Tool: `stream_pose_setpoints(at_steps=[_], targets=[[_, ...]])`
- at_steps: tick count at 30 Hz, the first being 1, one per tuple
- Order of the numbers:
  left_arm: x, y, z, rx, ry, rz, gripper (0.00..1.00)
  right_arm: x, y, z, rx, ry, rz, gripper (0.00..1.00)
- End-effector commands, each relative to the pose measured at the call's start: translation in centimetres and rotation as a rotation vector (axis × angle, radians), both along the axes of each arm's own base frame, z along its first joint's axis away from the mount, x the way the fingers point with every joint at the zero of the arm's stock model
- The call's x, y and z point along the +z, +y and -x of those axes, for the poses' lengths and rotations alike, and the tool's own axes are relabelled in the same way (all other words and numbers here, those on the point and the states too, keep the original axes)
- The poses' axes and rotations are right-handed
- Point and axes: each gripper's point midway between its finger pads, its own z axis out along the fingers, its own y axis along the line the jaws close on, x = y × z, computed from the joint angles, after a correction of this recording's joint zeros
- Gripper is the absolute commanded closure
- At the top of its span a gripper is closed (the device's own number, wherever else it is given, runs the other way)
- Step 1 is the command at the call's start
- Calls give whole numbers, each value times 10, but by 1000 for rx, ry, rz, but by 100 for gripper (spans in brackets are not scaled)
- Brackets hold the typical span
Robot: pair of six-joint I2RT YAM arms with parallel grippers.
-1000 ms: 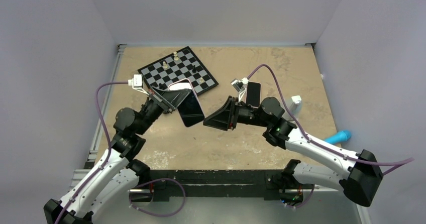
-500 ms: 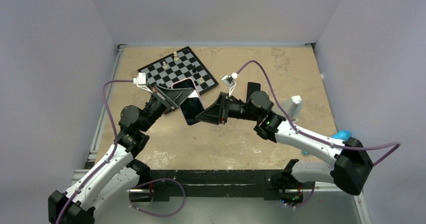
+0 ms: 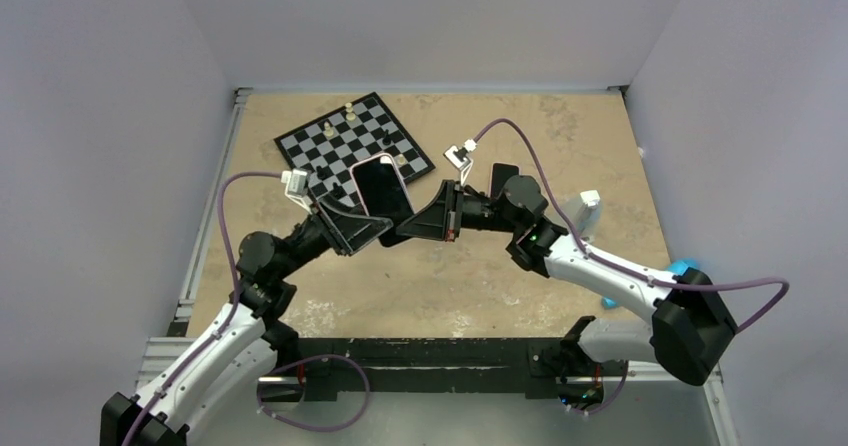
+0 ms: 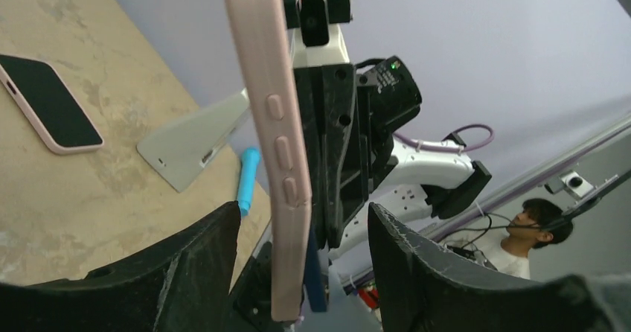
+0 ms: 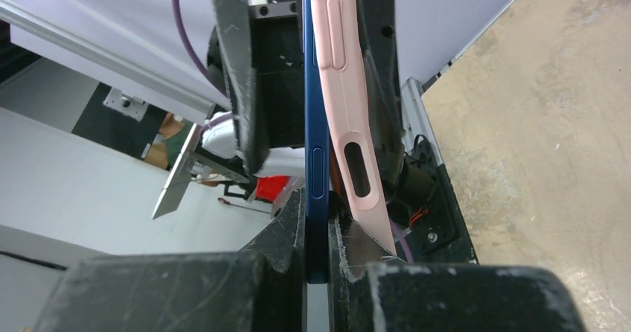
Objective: Take the phone out of the phone case
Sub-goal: Remove the phone case from the phone.
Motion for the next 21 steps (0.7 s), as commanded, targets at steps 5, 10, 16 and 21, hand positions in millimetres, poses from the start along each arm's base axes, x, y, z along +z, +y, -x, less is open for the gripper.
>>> stream_pose_setpoints(at_steps=[5, 10, 16, 21], targets=[[-6, -6, 49, -194, -301, -107, 37, 46, -19, 32, 123, -72, -162, 100], [-6, -8, 62, -257, -388, -180, 41, 52, -22, 39, 176, -47, -215, 100], [-11, -7, 74, -299, -454, -254, 34, 56, -23, 42, 204, -21, -242, 100], [-10, -6, 68, -260, -460, -289, 41, 57, -24, 43, 210, -20, -244, 100]])
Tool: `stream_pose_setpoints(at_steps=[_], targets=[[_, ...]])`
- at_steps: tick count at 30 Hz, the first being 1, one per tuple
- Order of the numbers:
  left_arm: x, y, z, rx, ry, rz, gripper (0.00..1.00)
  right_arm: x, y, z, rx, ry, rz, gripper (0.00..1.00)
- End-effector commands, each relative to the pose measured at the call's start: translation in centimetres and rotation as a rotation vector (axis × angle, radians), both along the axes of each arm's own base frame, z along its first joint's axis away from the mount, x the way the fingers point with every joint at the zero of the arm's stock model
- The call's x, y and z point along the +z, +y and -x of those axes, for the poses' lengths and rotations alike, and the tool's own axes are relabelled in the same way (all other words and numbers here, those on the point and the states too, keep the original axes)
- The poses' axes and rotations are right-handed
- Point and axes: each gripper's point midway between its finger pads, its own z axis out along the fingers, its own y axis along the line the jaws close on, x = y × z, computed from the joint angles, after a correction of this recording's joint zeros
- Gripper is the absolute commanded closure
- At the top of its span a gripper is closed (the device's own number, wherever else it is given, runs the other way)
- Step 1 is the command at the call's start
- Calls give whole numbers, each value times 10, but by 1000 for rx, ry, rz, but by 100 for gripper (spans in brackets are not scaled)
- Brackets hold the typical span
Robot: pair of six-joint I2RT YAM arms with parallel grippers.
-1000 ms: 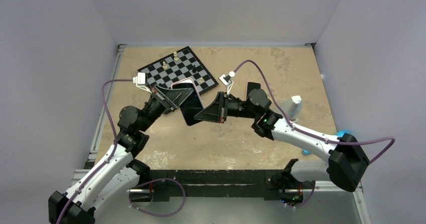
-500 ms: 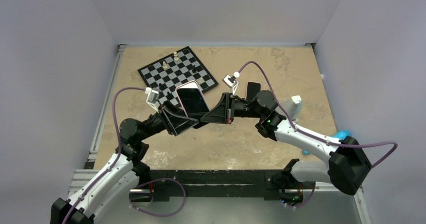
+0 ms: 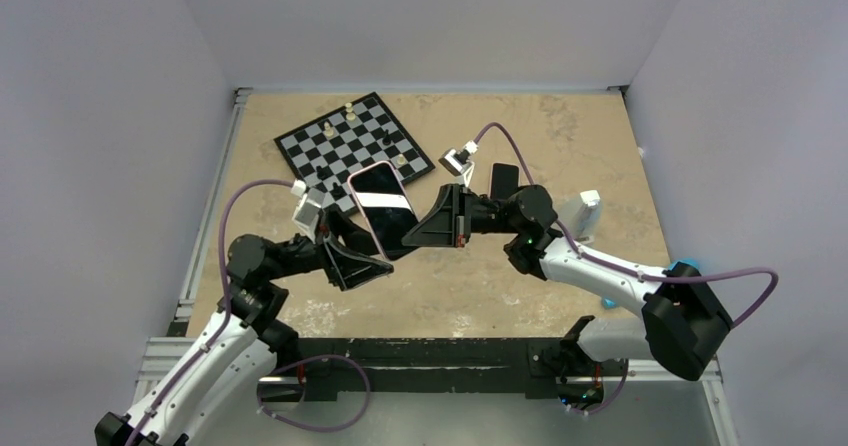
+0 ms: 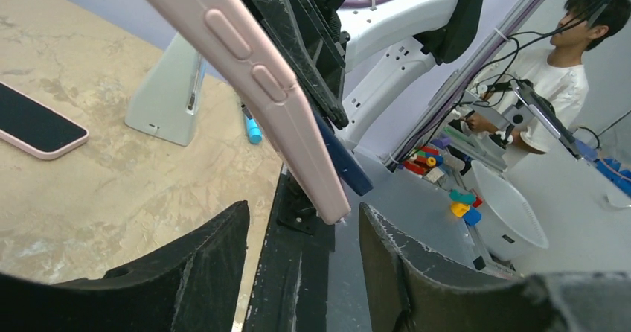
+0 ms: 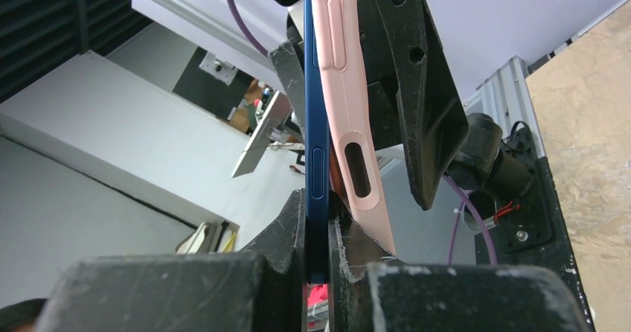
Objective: Take the phone out of the phone case
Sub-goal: Remove the phone case from the phone.
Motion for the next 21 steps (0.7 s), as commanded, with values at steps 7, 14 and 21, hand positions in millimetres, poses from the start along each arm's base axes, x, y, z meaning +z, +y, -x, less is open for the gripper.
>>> stream_pose_setpoints(at_steps=[7, 14, 21], targets=[[15, 1, -18, 88, -35, -21, 46, 21, -7, 5, -9, -79, -84, 100], [16, 10, -47, 267, 84, 3, 58, 12, 0, -5, -61, -88, -35, 100], [11, 16, -65, 365, 168, 24, 78, 2, 9, -15, -115, -98, 22, 100]])
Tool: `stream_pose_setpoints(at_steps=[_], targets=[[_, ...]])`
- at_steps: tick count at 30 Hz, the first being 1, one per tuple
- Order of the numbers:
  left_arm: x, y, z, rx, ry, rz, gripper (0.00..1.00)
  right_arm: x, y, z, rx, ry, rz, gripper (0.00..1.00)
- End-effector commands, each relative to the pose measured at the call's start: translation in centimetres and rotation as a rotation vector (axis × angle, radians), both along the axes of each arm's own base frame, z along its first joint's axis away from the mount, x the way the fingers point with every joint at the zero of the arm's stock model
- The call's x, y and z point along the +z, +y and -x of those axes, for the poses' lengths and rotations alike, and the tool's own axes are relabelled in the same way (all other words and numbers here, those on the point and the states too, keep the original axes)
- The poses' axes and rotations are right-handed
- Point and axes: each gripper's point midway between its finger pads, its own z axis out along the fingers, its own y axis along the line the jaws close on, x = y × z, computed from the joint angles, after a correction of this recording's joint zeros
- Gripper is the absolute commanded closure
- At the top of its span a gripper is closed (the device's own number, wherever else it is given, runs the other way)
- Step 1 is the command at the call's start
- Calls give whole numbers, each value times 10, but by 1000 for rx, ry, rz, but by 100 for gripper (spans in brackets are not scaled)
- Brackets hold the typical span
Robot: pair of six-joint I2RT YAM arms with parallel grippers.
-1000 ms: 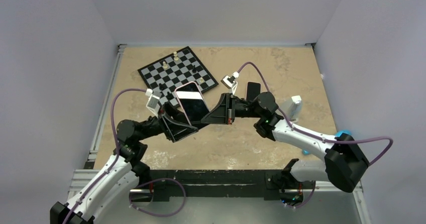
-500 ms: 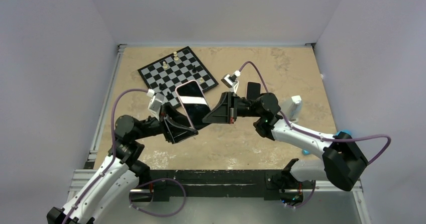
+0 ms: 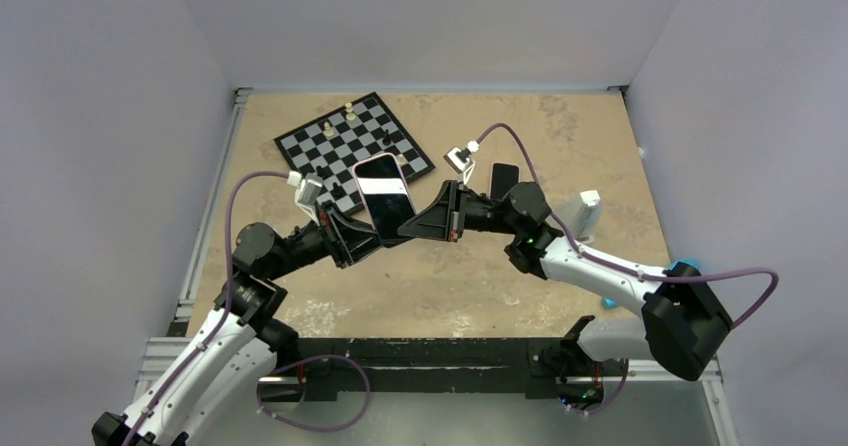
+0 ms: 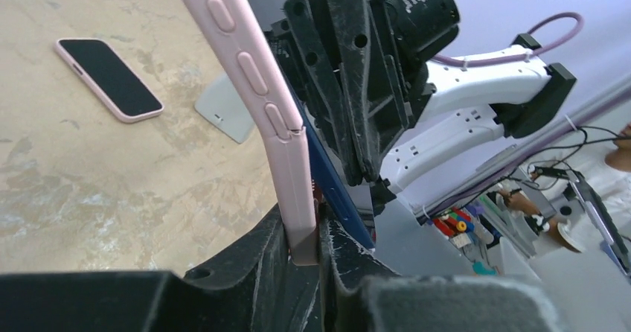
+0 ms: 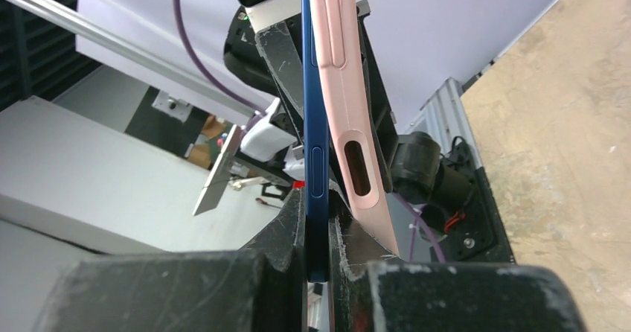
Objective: Take the phone out of the phone case
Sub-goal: Remove the phone case from the phone, then place the phone case at the center of the board, then place the phone at the center of the board.
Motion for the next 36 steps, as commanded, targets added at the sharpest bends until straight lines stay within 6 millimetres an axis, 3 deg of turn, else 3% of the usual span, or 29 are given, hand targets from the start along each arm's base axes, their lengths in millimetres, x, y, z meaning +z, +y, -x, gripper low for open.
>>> stream_pose_setpoints(at_steps=[1, 7, 9, 13, 16, 20, 23, 27, 31, 36], targets=[[21, 10, -23, 146, -10, 53, 80, 18, 2, 8, 2, -107, -20, 100], [13, 16, -33, 214, 55, 58, 100, 8, 3, 1, -46, -114, 37, 100], [-1, 25, -44, 305, 161, 37, 100, 1, 3, -3, -72, -120, 70, 100], [-48, 51, -60, 515, 394, -39, 100, -16, -1, -9, -126, -132, 140, 100], [-68, 66, -66, 628, 475, -46, 100, -29, -6, -10, -154, -128, 182, 100], [-79, 63, -72, 630, 489, -64, 100, -44, -16, -8, -183, -134, 238, 100], [-95, 53, -73, 580, 506, -101, 100, -49, -26, -21, -277, -159, 315, 100], [-128, 25, -62, 396, 552, -190, 100, -54, -59, -66, -470, -190, 474, 100], [-157, 0, -48, 236, 623, -209, 100, -45, -94, -127, -641, -239, 569, 100], [-184, -5, -43, 210, 684, -241, 100, -56, -119, -214, -783, -214, 671, 100]])
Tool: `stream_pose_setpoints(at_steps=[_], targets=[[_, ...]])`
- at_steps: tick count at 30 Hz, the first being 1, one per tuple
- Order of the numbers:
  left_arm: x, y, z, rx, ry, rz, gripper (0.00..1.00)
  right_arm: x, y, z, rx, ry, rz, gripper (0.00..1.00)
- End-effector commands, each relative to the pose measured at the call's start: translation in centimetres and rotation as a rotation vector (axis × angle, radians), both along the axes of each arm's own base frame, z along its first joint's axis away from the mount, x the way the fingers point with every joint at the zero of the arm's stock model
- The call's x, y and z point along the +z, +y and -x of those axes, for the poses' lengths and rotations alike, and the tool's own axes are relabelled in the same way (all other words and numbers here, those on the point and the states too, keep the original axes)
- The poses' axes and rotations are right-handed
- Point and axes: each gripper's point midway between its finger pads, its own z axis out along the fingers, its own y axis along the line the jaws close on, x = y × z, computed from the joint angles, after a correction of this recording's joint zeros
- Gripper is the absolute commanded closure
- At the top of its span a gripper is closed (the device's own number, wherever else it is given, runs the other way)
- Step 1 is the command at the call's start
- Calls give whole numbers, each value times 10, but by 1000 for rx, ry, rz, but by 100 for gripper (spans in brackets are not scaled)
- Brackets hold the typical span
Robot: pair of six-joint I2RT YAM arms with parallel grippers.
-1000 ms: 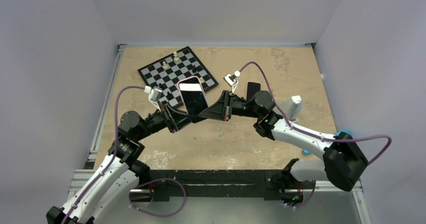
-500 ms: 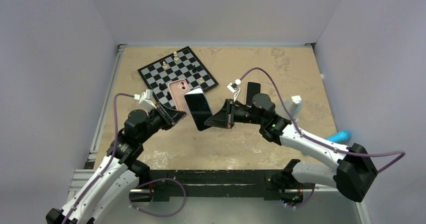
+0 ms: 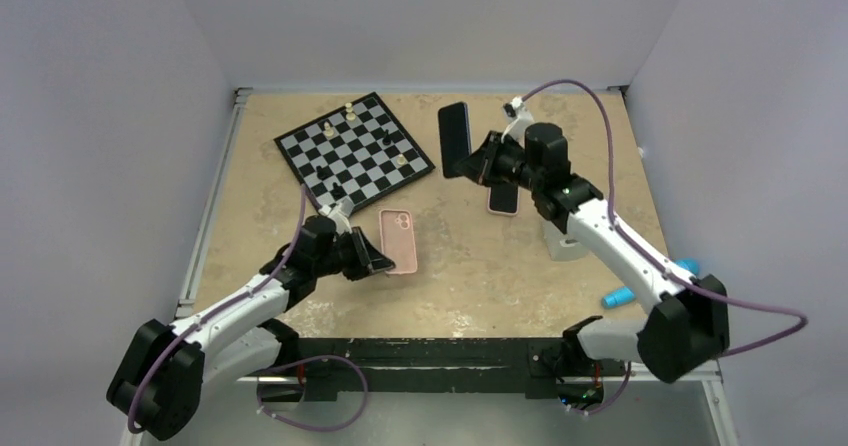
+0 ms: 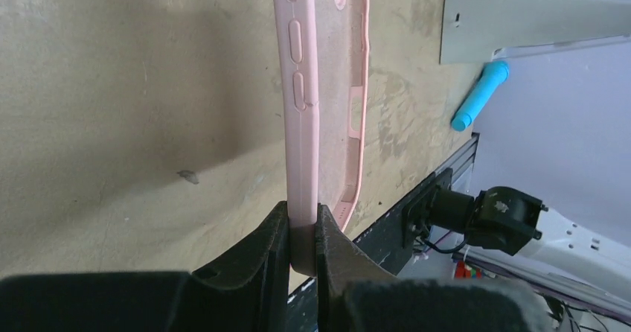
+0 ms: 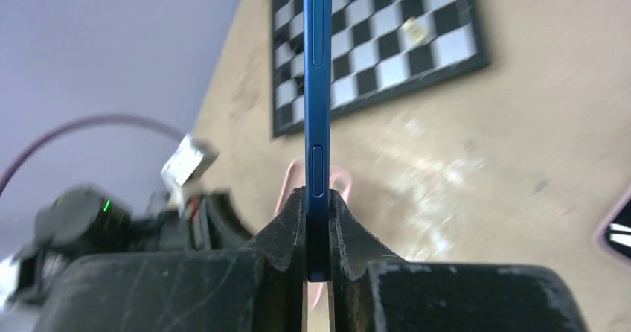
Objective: Take the phone out of the phone case
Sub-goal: Place the phone at the center of the board.
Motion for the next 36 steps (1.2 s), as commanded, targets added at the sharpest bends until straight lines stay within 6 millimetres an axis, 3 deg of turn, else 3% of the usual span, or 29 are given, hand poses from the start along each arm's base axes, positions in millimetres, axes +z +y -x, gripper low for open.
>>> stream_pose_setpoints(at_steps=[1, 4, 7, 10, 14, 21, 30, 36], targets=[[10, -16, 0, -91, -54, 62, 100, 11, -26, -80, -139, -90, 95, 100], [-6, -15, 2, -121, 6, -6, 100, 0, -34, -130, -205, -59, 112, 100], [-21, -15, 4, -144, 62, -43, 100, -10, -28, -172, -218, -20, 118, 100], [-33, -17, 3, -158, 101, -67, 100, -27, -17, -207, -220, 26, 130, 100], [-43, -18, 3, -171, 129, -80, 100, -59, 0, -239, -196, 98, 120, 100], [-50, -8, 4, -156, 124, -144, 86, -106, 25, -276, -131, 149, 57, 98], [-47, 6, 14, -142, 125, -198, 57, -148, 22, -302, -144, 194, 60, 89], [-31, 16, 15, -125, 77, -233, 42, -165, 12, -305, -183, 203, 107, 74]])
